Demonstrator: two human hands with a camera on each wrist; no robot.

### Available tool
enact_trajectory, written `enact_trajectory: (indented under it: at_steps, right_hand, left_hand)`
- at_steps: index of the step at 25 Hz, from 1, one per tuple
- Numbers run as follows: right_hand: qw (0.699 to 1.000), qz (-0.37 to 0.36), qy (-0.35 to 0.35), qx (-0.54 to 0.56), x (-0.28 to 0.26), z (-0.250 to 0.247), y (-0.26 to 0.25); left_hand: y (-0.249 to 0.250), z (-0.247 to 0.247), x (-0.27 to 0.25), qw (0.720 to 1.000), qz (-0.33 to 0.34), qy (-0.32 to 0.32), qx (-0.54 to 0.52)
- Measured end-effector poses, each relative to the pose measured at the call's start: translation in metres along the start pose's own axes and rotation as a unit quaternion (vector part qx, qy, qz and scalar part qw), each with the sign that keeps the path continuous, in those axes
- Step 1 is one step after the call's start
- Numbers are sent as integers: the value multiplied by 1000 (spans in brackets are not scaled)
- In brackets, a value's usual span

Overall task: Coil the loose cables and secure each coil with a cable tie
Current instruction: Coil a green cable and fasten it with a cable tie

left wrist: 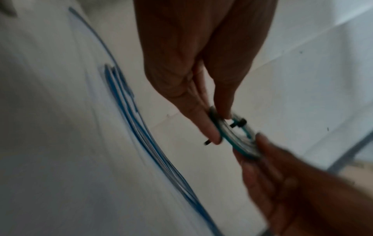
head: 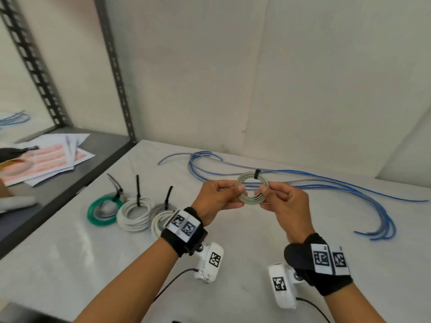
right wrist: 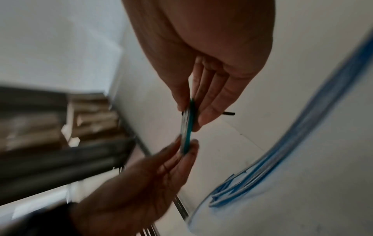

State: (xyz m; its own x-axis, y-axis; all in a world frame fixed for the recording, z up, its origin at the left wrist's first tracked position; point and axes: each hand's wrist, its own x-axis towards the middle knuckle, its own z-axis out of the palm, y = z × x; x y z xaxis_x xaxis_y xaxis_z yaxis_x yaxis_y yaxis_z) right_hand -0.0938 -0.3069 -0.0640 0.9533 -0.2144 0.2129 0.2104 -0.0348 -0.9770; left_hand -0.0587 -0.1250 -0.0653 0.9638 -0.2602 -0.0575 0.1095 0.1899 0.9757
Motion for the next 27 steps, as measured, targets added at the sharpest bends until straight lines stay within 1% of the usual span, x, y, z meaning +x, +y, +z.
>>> enact_trajectory:
  at_steps: [1, 2, 3, 4, 5, 6, 7, 8, 10, 11, 12, 13, 14, 15, 16, 17, 18, 20, 22, 25, 26, 27]
  right_hand:
    - [997, -42, 6, -62, 4, 11, 1]
    - [989, -90, 6, -120, 7, 20, 0]
    - [978, -130, -12, -165, 10, 33, -2]
    - [965, -156, -46, -204, 11, 44, -7]
    - [953, -163, -99, -235, 11, 56, -10]
    - [942, -156, -153, -257, 10, 65, -12]
    - [936, -144, -185, -261, 10, 71, -12]
    - [943, -136, -188, -240, 11, 74, -11]
    - [970, -108, -123, -177, 20, 74, -5]
    - [977, -78, -108, -170, 25, 72, 0]
    - [975, -32, -132, -178, 30, 72, 6]
    - [965, 20, -181, -186, 32, 74, 14]
    - [953, 64, -228, -189, 34, 78, 21]
    - [945, 95, -253, -186, 33, 81, 29]
    - [942, 116, -256, -183, 32, 84, 36]
    - [942, 130, -248, -185, 31, 85, 41]
    - [943, 137, -237, -190, 31, 85, 45]
    - [942, 143, -218, -209, 33, 84, 48]
    - [937, 152, -210, -235, 33, 85, 48]
    - [914, 174, -234, -281, 31, 90, 45]
    - [909, 177, -241, -291, 31, 90, 44]
    - [905, 177, -245, -300, 31, 91, 44]
  left_hand:
    - [1, -5, -3, 999, 4, 27, 17]
    - [3, -7, -5, 999, 11, 40, 30]
    - [7, -13, -8, 998, 15, 39, 37]
    - [11, -19, -10, 999, 14, 17, 36]
    - [16, -28, -13, 999, 12, -11, 34]
    - [19, -38, -15, 999, 8, -36, 35]
    - [21, -47, -17, 998, 1, -53, 35]
    - [23, -59, -18, 998, -6, -56, 39]
    - [26, -79, -20, 997, -33, -38, 62]
    - [26, -87, -21, 994, -54, -42, 86]
    - [26, -92, -22, 988, -80, -63, 115]
    - [25, -96, -23, 980, -106, -86, 146]
    - [23, -97, -22, 973, -124, -95, 172]
    - [19, -98, -21, 967, -134, -85, 199]
    - [16, -98, -19, 961, -133, -60, 235]
    - [13, -99, -17, 950, -124, -31, 286]
    - [10, -98, -15, 930, -112, -8, 349]
    - [8, -96, -14, 876, -84, 12, 475]
    - [9, -88, -15, 822, -57, 30, 566]
    - [13, -75, -16, 763, -22, 42, 645]
    - [14, -71, -16, 749, -17, 46, 660]
    - [15, -70, -16, 742, -15, 56, 668]
